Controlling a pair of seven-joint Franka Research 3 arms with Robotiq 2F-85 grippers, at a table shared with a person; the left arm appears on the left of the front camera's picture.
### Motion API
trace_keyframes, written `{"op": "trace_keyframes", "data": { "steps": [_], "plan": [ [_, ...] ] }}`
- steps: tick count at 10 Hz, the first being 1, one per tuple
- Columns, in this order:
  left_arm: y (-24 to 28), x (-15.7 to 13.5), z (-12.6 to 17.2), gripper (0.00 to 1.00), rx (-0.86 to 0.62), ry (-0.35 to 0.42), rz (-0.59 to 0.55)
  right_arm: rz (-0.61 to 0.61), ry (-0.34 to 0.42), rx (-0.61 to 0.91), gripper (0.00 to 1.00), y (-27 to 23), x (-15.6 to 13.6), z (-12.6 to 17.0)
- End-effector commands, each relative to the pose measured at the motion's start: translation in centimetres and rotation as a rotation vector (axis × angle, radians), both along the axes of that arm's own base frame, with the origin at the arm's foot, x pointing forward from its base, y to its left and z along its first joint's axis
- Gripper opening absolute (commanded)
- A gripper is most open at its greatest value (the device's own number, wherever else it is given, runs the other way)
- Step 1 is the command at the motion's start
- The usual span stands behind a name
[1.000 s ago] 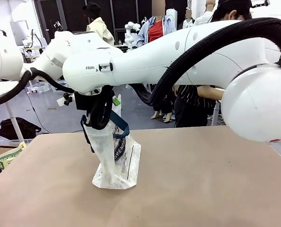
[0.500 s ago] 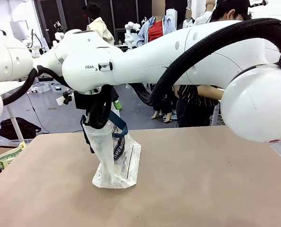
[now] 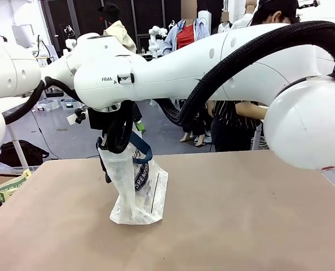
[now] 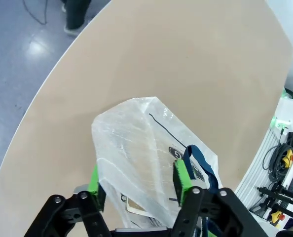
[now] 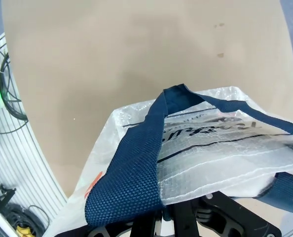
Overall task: Transfer purchased items from the store into the shopping bag.
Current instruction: Move the Reusable shopping bag to the right side of the table.
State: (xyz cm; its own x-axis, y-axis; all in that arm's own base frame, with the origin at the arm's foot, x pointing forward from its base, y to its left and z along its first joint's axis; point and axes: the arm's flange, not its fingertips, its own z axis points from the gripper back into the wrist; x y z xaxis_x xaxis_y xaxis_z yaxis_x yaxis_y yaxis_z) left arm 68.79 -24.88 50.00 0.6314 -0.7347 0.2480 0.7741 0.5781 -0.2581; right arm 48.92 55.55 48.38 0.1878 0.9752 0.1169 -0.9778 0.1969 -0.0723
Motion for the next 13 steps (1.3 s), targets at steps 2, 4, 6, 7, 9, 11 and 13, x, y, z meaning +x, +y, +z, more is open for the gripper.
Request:
{"op": "trace_keyframes", "data": {
  "steps": [2, 4, 6, 7, 9, 11, 13],
  "plan": [
    [-0.23, 0.27, 0.60, 0.06, 0.042, -0.011, 0.041, -0.027, -0.018, 0.011, 0.00, 0.13, 0.03, 0.30],
    [-0.24, 0.24, 0.66, 0.00, 0.036, -0.011, 0.036, -0.028, -0.018, 0.011, 0.00, 0.07, -0.01, 0.34],
    [-0.23, 0.24, 0.72, 0.00, 0.034, -0.010, 0.033, -0.039, -0.018, 0.016, 0.00, 0.09, -0.01, 0.35],
    [-0.25, 0.25, 0.74, 0.00, 0.035, -0.009, 0.032, -0.053, -0.011, 0.017, 0.00, 0.05, -0.01, 0.36],
    [-0.37, 0.34, 0.77, 0.00, 0.036, -0.006, 0.031, -0.065, -0.008, 0.017, 0.00, -0.10, 0.02, 0.38],
    [-0.59, 0.29, 0.81, 0.00, 0.036, -0.008, 0.028, -0.067, -0.003, 0.022, 0.00, -0.32, -0.04, 0.45],
    [-0.46, 0.34, 0.80, 0.00, 0.028, -0.005, 0.026, -0.073, 0.001, 0.020, 0.00, -0.35, -0.04, 0.41]
  ]
}}
